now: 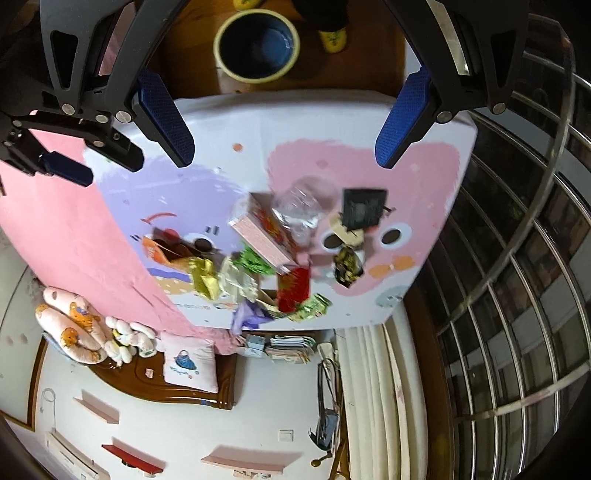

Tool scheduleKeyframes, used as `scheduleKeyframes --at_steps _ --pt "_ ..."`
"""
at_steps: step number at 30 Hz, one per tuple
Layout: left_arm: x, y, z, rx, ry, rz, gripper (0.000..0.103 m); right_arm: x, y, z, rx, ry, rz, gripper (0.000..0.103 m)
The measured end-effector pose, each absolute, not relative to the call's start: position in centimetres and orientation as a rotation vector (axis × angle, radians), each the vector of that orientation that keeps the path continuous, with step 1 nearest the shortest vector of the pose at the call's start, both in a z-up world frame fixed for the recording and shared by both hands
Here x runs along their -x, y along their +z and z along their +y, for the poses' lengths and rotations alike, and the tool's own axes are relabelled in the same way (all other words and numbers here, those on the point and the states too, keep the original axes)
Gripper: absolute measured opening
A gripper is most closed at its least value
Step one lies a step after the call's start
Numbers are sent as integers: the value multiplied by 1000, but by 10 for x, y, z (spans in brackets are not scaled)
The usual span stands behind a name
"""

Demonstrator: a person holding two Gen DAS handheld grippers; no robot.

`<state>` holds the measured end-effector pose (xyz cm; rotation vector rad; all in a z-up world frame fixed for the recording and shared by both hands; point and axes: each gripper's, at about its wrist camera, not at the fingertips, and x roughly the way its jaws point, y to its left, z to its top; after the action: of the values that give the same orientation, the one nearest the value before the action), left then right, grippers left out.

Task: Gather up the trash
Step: 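Grasp the clear plastic bottle with the right tool while the left tool grasps the black card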

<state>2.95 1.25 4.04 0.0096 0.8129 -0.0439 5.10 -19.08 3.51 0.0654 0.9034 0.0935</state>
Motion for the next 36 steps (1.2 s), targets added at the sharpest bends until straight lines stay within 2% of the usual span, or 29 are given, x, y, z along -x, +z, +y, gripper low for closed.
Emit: scheduleKeyframes --at_steps 8,11,14,20,23,30,36 --pt "-86 51 80 75 65 775 100 -101 39 -151 -6 170 898 69" --pt "-118 51 113 61 38 812 100 -129 32 -131 15 195 941 63" --pt "-145 40 144 43 -9 860 100 -156 23 -113 -10 203 997 57" --pt "-188 -3 187 -5 -88 981 100 -203 -7 -94 -95 173 1117 55" --pt "-200 -26 192 -15 -122 1035 98 -224 -25 -95 -175 136 1188 51" --pt "-245 -75 187 -22 -221 1175 86 -253 -66 -107 -486 58 1340 49" --pt "-269 -99 173 -26 -299 1258 84 -268 -96 -105 -646 20 1413 49"
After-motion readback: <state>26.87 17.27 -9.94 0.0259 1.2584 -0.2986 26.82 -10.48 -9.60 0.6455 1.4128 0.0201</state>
